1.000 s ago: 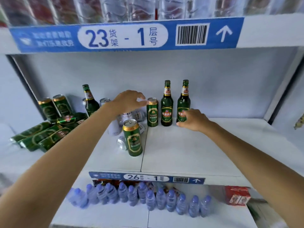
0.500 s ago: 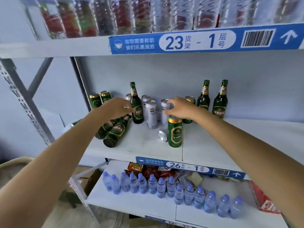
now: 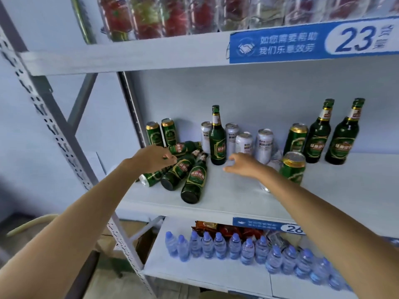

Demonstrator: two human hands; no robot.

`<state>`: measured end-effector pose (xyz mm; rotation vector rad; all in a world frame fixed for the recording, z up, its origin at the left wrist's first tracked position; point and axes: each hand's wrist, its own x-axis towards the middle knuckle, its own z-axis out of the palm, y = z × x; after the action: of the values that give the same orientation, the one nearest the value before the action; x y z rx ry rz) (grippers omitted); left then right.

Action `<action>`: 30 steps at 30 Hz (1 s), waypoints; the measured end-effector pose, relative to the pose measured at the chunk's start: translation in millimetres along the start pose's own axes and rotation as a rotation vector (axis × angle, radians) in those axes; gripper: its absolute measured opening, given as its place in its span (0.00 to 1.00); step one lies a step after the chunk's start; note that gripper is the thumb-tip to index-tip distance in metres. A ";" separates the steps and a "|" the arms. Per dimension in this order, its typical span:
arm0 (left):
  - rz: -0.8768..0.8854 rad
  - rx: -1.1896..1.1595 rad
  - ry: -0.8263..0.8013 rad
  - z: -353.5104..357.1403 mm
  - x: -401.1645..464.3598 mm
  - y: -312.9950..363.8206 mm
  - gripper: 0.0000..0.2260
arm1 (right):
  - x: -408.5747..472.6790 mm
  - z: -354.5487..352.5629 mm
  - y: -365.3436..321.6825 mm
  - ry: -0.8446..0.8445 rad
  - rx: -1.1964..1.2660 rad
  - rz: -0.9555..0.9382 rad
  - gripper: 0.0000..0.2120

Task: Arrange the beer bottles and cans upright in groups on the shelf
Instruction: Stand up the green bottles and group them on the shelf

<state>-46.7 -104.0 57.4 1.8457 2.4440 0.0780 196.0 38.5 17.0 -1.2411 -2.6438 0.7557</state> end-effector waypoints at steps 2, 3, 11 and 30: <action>0.000 -0.039 0.002 5.6 14.2 -8.8 0.19 | 16.8 5.0 -1.1 0.011 0.025 0.035 0.21; 0.003 -0.058 0.000 10.1 23.4 -11.9 0.18 | 25.1 6.6 -1.3 0.016 0.030 0.048 0.23; -0.014 -0.084 -0.142 55.5 113.9 15.5 0.24 | 81.3 9.4 2.8 0.059 0.011 0.073 0.11; -0.097 -0.023 -0.223 123.7 219.9 61.0 0.20 | 125.2 25.8 27.7 0.142 -0.021 0.224 0.17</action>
<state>-36.6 123.5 -67.4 1.6262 2.3620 -0.1001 125.0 137.2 -30.9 -1.5538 -2.4332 0.6436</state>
